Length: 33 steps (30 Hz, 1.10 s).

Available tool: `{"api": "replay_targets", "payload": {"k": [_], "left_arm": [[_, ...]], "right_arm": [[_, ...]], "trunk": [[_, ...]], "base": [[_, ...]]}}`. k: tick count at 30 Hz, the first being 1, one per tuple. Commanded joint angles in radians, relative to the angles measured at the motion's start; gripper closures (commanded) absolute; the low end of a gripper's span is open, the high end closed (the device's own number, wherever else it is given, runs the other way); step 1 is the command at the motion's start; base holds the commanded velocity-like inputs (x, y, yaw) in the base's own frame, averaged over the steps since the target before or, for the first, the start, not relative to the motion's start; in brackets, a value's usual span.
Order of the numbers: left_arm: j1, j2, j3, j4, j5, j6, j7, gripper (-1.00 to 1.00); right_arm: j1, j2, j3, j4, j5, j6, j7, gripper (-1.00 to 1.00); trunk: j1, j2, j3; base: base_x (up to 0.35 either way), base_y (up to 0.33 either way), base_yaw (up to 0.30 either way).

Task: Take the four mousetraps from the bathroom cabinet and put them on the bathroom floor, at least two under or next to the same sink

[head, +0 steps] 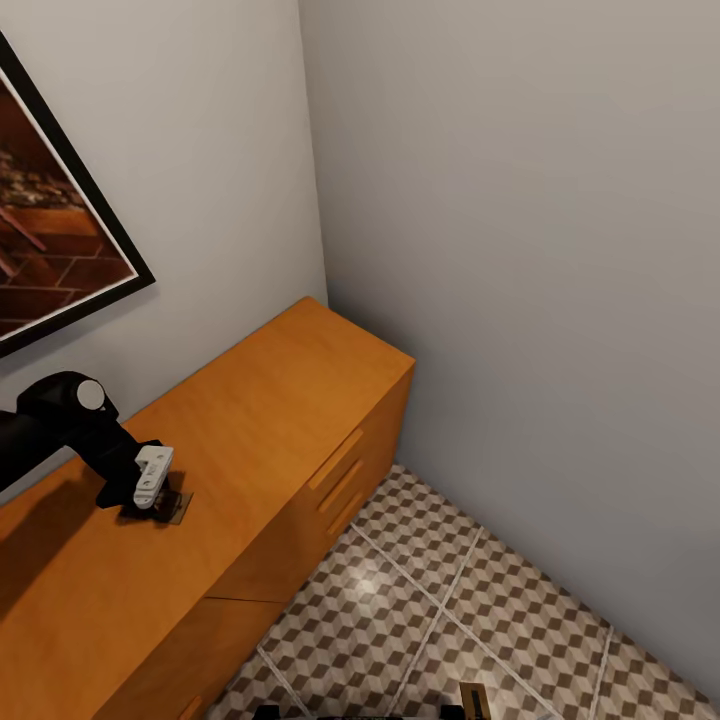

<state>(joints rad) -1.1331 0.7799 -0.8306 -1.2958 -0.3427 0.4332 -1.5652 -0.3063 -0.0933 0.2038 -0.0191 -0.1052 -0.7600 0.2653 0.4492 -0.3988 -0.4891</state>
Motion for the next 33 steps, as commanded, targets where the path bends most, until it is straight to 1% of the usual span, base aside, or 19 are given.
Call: {"api": "replay_targets", "payload": {"k": [1,12,17,18,20,22,23,25,28,33], "left_arm": [[0.0,0.001,-0.048,0.001,-0.005,0.008,-0.003,1.0],[0.0,0.0,-0.047,0.002,-0.007,0.009,-0.004,1.0],[-0.001,-0.001,-0.04,-0.009,-0.007,0.009,-0.005,1.0],[-0.001,-0.002,-0.035,-0.015,-0.007,0.009,-0.005,1.0],[-0.001,-0.002,-0.015,-0.025,-0.007,0.009,-0.006,1.0],[-0.001,-0.002,0.033,-0.042,-0.007,0.009,-0.006,1.0],[-0.001,-0.002,0.047,-0.047,-0.007,0.009,-0.006,1.0],[0.0,-0.002,0.096,-0.065,-0.007,0.01,-0.006,1.0],[-0.001,-0.002,0.129,-0.081,-0.007,0.011,-0.006,1.0],[0.0,-0.002,0.148,-0.098,-0.007,0.013,-0.006,1.0]], "right_arm": [[-0.001,0.0,0.006,0.001,-0.011,-0.002,0.005,1.0],[-0.001,0.0,0.006,0.001,-0.011,-0.002,0.005,1.0],[-0.001,0.0,0.006,0.001,-0.011,-0.002,0.005,1.0],[-0.001,0.0,0.006,0.001,-0.011,-0.002,0.005,1.0],[-0.001,0.0,0.006,0.001,-0.011,-0.002,0.005,1.0],[-0.001,0.0,0.006,0.001,-0.011,-0.002,0.005,1.0],[-0.001,0.0,0.006,0.001,-0.011,-0.002,0.005,1.0],[-0.001,0.0,0.006,0.001,-0.011,-0.002,0.005,1.0],[-0.001,0.001,0.006,0.001,-0.011,-0.002,0.005,1.0],[-0.001,0.001,0.006,0.001,-0.011,-0.002,0.005,1.0]], "trunk": [[0.001,-0.001,-0.002],[0.001,-0.001,-0.002],[0.001,-0.001,-0.002],[0.001,-0.001,-0.002],[0.001,-0.001,-0.002],[0.001,-0.001,-0.002],[0.001,-0.001,-0.002],[0.001,-0.001,-0.002],[0.001,-0.001,-0.002],[0.001,-0.001,-0.002]], "base": [[0.0,0.0,0.0],[0.0,0.0,0.0],[0.0,0.0,0.0],[0.0,0.0,0.0],[0.0,0.0,0.0],[0.0,0.0,0.0],[0.0,0.0,0.0],[0.0,0.0,0.0],[0.0,0.0,0.0],[0.0,0.0,0.0]]}}
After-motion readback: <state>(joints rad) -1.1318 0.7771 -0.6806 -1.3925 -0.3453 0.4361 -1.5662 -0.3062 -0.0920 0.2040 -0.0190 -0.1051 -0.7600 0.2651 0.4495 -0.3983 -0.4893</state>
